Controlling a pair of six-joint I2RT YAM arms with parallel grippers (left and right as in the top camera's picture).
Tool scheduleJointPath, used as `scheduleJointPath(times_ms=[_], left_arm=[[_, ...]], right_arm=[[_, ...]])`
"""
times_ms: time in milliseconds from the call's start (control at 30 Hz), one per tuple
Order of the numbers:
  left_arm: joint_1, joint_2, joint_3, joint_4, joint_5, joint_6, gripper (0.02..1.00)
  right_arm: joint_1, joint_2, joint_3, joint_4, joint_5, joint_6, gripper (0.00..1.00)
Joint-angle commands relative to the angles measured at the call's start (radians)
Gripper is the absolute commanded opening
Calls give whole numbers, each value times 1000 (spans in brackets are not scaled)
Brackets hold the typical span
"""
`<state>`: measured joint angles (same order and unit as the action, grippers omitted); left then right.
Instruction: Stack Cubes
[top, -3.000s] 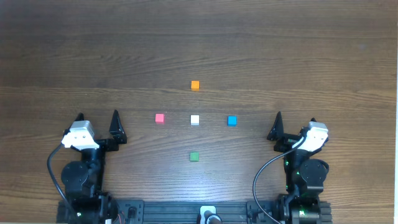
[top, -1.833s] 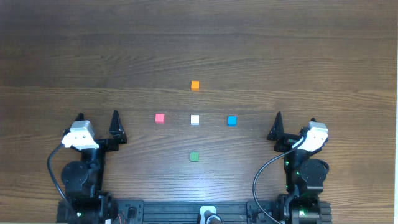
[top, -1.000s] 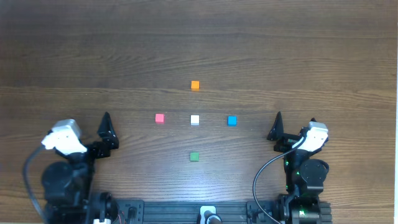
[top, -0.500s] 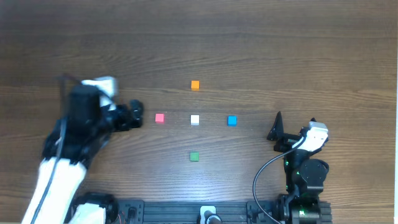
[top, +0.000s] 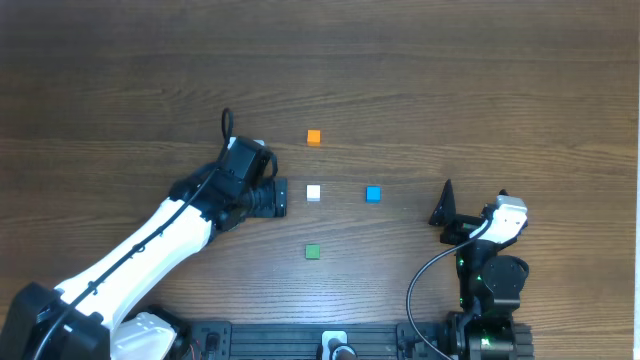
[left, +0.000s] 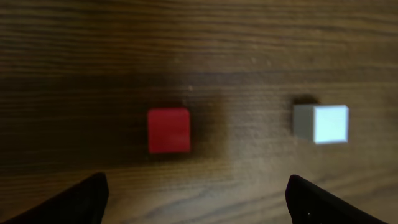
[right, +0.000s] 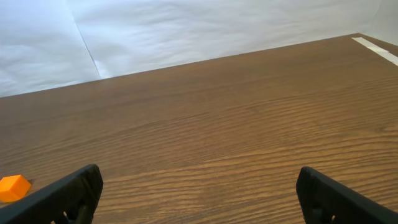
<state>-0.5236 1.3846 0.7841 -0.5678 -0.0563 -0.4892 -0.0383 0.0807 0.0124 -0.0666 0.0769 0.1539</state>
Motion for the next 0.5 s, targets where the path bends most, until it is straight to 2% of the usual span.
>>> scheduleJointPath(times_ms=[33,200,500], left_arm=[[-3,27,13,26,-95,-48,917],[-2,52,13,49,-141,-71,899],[-2,132,13,89,-143,-74,879]], right_arm=[[0,-3,-7,-1,-5,-2,993],[0,-3,-7,-2,-5,-2,993],[0,-3,-7,-1,-5,-2,993]])
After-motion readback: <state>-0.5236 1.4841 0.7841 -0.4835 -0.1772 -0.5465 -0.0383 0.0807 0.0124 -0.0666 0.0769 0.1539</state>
